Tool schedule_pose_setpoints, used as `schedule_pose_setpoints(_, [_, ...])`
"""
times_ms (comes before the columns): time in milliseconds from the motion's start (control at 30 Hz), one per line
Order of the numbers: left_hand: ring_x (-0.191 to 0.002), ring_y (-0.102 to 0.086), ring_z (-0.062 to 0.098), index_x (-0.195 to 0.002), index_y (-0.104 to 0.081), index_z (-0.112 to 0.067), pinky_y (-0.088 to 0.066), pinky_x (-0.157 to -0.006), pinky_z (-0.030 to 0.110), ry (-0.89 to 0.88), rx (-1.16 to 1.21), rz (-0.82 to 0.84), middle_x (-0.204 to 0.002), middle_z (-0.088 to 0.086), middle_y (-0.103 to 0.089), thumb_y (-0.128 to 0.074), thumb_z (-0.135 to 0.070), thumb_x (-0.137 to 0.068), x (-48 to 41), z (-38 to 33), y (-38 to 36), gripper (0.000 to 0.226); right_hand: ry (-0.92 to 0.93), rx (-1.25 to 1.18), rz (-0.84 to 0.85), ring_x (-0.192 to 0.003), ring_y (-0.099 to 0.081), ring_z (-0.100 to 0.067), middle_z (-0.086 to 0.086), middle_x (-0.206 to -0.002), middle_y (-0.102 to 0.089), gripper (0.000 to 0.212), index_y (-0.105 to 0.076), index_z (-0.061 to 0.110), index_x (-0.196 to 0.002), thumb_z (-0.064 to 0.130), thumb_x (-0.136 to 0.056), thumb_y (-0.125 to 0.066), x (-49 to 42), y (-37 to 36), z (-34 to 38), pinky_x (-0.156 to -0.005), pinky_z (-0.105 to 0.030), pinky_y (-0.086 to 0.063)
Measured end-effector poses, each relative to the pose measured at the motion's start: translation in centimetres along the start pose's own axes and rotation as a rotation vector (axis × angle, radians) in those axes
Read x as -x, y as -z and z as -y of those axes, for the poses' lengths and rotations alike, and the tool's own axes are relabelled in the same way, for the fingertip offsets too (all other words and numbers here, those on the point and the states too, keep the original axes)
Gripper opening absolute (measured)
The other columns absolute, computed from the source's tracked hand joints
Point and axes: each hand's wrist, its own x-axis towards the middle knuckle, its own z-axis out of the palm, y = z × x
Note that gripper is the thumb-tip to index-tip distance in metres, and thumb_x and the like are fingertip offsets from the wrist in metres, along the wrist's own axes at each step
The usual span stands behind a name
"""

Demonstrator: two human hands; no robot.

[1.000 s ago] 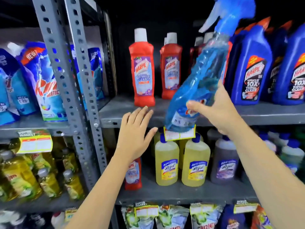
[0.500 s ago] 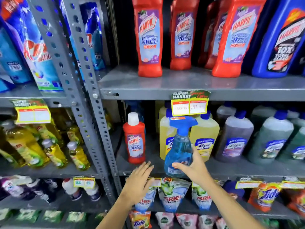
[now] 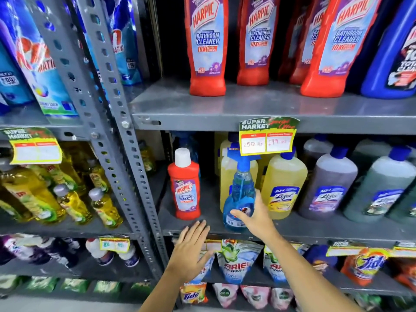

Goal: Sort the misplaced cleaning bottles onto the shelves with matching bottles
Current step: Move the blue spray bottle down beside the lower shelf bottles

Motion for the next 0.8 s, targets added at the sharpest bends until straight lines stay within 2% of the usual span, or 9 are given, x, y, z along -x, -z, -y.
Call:
schedule_pose_setpoints(167, [-0.145, 0.015, 0.003, -0.153, -0.006, -0.028, 0.013, -0.117, 0.029, -0.013, 0.021, -0.028, -0.160, -0.013, 0.002, -0.016, -0.067, -0.096, 0.0, 0.2, -0.2, 0.069, 0.023, 0.043, -0.011, -0.103, -0.056, 0.019, 0.026, -0.112, -0.059, 0.077, -0.033, 0.044, -0.122, 0.056, -0.062, -0.079, 0.2, 0.2, 0.0, -0.076, 0.000, -0.043])
schedule_pose_setpoints(267, [-0.144, 0.016, 0.002, -0.153, -0.005, -0.028, 0.013, -0.117, 0.029, -0.023, 0.005, -0.031, -0.160, -0.014, 0.005, -0.015, -0.066, -0.096, 0.0, 0.3, -0.1, 0.069, 0.022, 0.030, -0.072, -0.108, -0.058, 0.007, 0.020, -0.117, -0.058, 0.084, -0.034, 0.039, -0.127, 0.061, -0.060, -0.079, 0.3, 0.3, 0.1, -0.082, -0.010, -0.048])
schedule_pose_setpoints(333, [-0.145, 0.014, 0.005, -0.153, -0.008, -0.027, 0.013, -0.117, 0.029, -0.029, 0.012, -0.045, -0.160, -0.012, 0.002, -0.017, -0.065, -0.096, -0.2, 0.2, 0.0, 0.069, 0.009, 0.023, -0.216, -0.105, -0.058, -0.002, 0.016, -0.113, -0.054, 0.090, -0.032, 0.033, -0.134, 0.064, -0.061, -0.077, 0.7, 0.6, 0.1, -0.083, -0.017, -0.049])
schedule_pose_setpoints(433, [-0.145, 0.015, 0.005, -0.153, -0.007, -0.027, 0.015, -0.117, 0.027, -0.042, -0.016, -0.032, -0.159, -0.014, 0.004, -0.014, -0.066, -0.095, -0.5, 0.2, -0.1, 0.070, 0.160, 0.035, -0.499, -0.090, -0.053, -0.009, 0.016, -0.100, -0.049, 0.061, -0.039, 0.038, -0.126, 0.060, -0.076, -0.066, 1.7, 0.6, 1.2, -0.074, -0.017, -0.044])
schedule_pose_setpoints(500, [-0.145, 0.016, 0.005, -0.153, -0.007, -0.026, 0.016, -0.116, 0.027, -0.049, -0.022, -0.030, -0.159, -0.013, 0.005, -0.014, -0.067, -0.095, -0.6, 0.2, -0.1, 0.071, 0.330, -0.006, -0.535, -0.082, -0.052, -0.011, 0.015, -0.094, -0.049, 0.036, -0.046, 0.037, -0.116, 0.047, -0.085, -0.062, 2.0, -0.1, 3.2, -0.069, -0.019, -0.044])
schedule_pose_setpoints(600, [-0.145, 0.015, 0.005, -0.152, -0.006, -0.027, 0.014, -0.117, 0.028, -0.025, 0.002, -0.065, -0.159, -0.012, 0.003, -0.016, -0.065, -0.096, 0.3, 0.6, -0.3, 0.069, 0.539, -0.021, -0.335, -0.072, -0.055, -0.012, 0.009, -0.087, -0.052, 0.017, -0.056, 0.025, -0.104, 0.033, -0.089, -0.062, 2.0, -2.7, 7.1, -0.063, -0.019, -0.045])
schedule_pose_setpoints(667, [-0.146, 0.013, 0.005, -0.152, -0.004, -0.028, 0.012, -0.118, 0.030, -0.019, -0.005, -0.056, -0.160, -0.012, 0.003, -0.014, -0.065, -0.096, 0.5, 0.7, -0.6, 0.068, 0.538, 0.004, -0.191, -0.074, -0.057, -0.011, 0.008, -0.091, -0.054, 0.019, -0.058, 0.022, -0.106, 0.029, -0.088, -0.062, 1.8, -4.0, 8.8, -0.062, -0.020, -0.048])
schedule_pose_setpoints(733, [-0.147, 0.010, 0.008, -0.153, -0.007, -0.025, 0.010, -0.118, 0.032, -0.013, -0.029, -0.046, -0.160, -0.011, 0.001, -0.012, -0.065, -0.095, 0.5, 0.7, -0.8, 0.070, 0.434, 0.041, -0.056, -0.089, -0.057, -0.004, 0.011, -0.110, -0.049, 0.035, -0.054, 0.021, -0.119, 0.030, -0.087, -0.064, 1.3, -5.6, 9.9, -0.069, -0.014, -0.047])
schedule_pose_setpoints(800, [-0.147, 0.008, 0.011, -0.153, -0.010, -0.023, 0.009, -0.117, 0.033, -0.020, -0.040, -0.045, -0.160, -0.008, -0.002, -0.012, -0.065, -0.095, 0.2, 0.5, -0.7, 0.071, 0.273, 0.030, 0.046, -0.110, -0.046, 0.004, 0.010, -0.129, -0.037, 0.064, -0.040, 0.019, -0.139, 0.032, -0.084, -0.070, 0.2, -6.9, 10.7, -0.084, -0.010, -0.043])
